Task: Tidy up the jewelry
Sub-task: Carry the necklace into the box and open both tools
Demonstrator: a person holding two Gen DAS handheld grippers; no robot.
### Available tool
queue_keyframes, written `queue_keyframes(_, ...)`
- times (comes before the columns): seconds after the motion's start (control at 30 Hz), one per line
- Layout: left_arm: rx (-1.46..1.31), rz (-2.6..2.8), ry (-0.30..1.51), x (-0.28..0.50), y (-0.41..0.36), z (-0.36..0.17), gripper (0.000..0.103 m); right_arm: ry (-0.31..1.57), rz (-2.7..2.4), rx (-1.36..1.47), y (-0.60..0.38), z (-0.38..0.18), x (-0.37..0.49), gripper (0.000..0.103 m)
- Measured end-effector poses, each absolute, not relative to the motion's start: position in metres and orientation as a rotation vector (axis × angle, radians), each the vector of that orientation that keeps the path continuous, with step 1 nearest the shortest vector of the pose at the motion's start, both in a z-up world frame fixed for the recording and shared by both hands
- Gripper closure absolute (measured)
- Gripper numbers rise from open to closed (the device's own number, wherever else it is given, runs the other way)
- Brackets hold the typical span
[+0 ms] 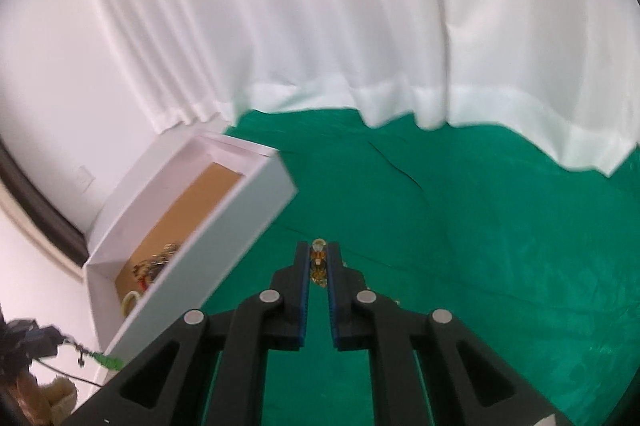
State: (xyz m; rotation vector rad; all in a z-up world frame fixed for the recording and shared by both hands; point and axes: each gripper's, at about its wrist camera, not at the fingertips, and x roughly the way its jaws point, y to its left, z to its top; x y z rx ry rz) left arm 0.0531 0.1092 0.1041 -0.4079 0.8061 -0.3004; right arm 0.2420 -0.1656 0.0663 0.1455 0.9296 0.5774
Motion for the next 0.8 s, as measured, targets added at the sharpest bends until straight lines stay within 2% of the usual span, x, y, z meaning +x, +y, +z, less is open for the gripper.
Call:
queue_keyframes(0.23, -0.421, -0.163, 0.751, 0.032, 0.176, 0.13, 0.093, 0.808, 0.721, 0.094, -0.119, 0.131, 0.211, 0.095)
queue_keyframes(0.47, -0.447, 0.018, 0.736, 0.024, 0.254, 0.117, 0.093, 0.716, 0.908, 0.109, -0.052, 0.187, 0.19, 0.095)
queue_keyframes(0.63, -0.457, 0.116, 0.765, 0.033, 0.3, 0.093, 0.093, 0.708, 0.998, 0.085, 0.005, 0.2, 0.183, 0.095)
queue_keyframes(0.8, -0.465, 0.18, 0.803, 0.051, 0.337, 0.067, 0.093, 0.742, 1.039, 0.065, 0.059, 0.189, 0.183, 0.095)
